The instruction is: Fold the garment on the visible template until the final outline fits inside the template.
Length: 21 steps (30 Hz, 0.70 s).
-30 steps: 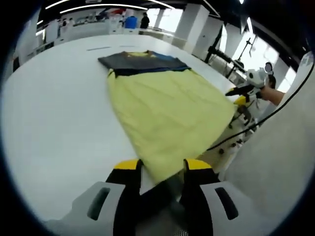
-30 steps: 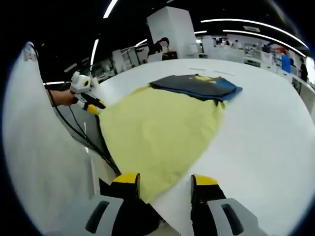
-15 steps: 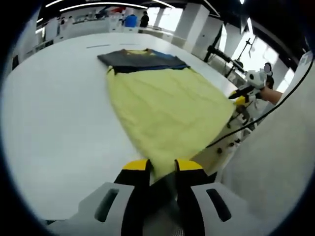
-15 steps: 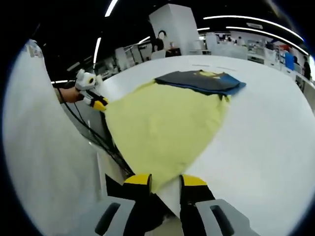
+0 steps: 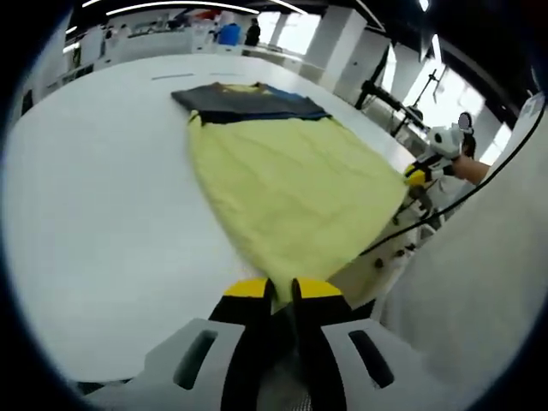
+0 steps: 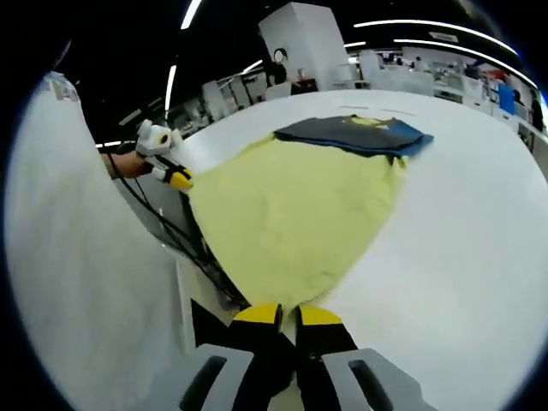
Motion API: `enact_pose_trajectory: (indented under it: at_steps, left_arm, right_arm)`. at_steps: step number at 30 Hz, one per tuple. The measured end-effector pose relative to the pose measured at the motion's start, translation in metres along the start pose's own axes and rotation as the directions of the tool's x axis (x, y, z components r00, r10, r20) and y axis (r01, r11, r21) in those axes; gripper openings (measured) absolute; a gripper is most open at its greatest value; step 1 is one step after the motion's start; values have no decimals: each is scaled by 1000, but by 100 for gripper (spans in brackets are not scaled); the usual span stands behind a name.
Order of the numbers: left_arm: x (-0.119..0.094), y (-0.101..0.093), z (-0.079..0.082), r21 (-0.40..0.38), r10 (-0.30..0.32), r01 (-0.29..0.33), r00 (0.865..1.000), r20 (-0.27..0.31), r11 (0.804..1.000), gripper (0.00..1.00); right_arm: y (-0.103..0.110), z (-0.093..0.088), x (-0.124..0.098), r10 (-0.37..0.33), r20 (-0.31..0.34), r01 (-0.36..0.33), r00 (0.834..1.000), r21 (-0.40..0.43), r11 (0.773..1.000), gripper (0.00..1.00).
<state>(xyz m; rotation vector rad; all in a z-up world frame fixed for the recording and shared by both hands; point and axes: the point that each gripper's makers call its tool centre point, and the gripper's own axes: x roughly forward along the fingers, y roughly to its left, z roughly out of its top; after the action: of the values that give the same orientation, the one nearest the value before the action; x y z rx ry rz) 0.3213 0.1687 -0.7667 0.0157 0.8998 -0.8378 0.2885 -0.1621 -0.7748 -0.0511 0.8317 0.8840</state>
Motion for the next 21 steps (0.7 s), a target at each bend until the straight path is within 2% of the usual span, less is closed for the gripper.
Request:
enact_pose_trajectory:
  at_steps: [12, 21]
  left_arm:
    - [2, -2, -6, 7, -7, 7, 1000, -12, 1000, 3]
    - [0, -9, 0, 41, -16, 16, 1000, -6, 999, 0]
  right_arm:
    - [5, 3, -1, 0, -13, 0, 1000, -18, 1000, 0]
    - [6, 14, -6, -9, 4, 9, 1000, -39, 999, 0]
